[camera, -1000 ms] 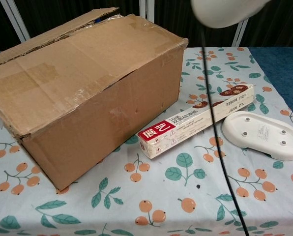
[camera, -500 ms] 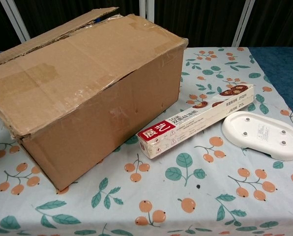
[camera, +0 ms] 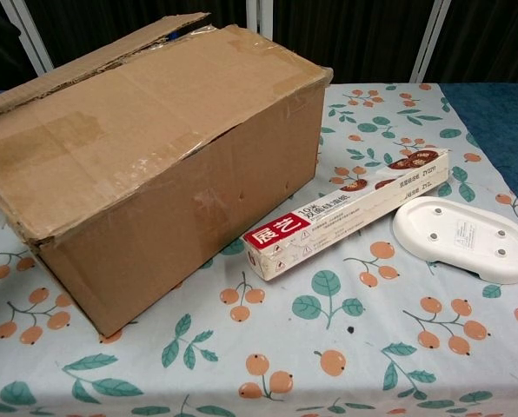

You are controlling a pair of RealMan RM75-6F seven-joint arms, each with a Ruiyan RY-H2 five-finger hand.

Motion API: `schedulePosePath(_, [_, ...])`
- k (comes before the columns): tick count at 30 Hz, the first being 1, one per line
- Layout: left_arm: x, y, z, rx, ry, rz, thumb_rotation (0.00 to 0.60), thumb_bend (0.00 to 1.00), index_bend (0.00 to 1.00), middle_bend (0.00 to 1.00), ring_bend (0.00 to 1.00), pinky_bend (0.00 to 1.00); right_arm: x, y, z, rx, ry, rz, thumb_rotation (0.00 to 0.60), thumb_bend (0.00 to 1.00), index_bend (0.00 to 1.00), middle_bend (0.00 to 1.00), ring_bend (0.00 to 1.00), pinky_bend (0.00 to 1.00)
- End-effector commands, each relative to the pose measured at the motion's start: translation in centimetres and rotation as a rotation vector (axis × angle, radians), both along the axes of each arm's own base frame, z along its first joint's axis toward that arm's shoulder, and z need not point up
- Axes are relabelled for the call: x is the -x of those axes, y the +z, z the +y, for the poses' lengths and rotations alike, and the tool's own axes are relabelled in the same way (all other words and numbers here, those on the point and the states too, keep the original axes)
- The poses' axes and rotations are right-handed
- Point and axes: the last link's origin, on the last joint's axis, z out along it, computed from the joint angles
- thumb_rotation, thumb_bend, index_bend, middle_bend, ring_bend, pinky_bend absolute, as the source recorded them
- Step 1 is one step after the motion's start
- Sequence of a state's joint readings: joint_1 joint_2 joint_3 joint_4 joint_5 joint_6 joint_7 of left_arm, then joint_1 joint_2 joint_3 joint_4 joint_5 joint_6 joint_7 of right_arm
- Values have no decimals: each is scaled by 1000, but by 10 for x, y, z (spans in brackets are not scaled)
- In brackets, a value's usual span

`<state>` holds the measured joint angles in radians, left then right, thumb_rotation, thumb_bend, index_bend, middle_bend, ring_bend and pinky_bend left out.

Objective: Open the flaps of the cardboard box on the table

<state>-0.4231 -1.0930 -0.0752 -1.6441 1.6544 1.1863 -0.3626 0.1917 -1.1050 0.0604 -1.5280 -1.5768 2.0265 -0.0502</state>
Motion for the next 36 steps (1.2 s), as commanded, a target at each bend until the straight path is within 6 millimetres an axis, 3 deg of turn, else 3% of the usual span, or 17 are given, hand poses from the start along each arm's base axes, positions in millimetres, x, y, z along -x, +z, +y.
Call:
schedulePosePath(1, [2,-7,1,11,8,12,190,23,152,255,144,213,13,-5,7,-37,-43,12,600,334,0,0,0,0])
schedulePosePath(8, [5,-15,-2,24,19,21,177,21,152,292,144,214,33,-21,9,-77,-102,-7,600,334,0,0,0,0])
schedulePosePath(19, [-6,-31,-6,73,-10,31,170,22,152,305,144,214,55,-24,6,-58,-167,-11,600,334,0,0,0,0])
schedulePosePath(36, [-49,-25,-7,120,-76,-227,162,32,105,330,144,212,71,-19,1,-51,-181,-53,600,334,0,0,0,0])
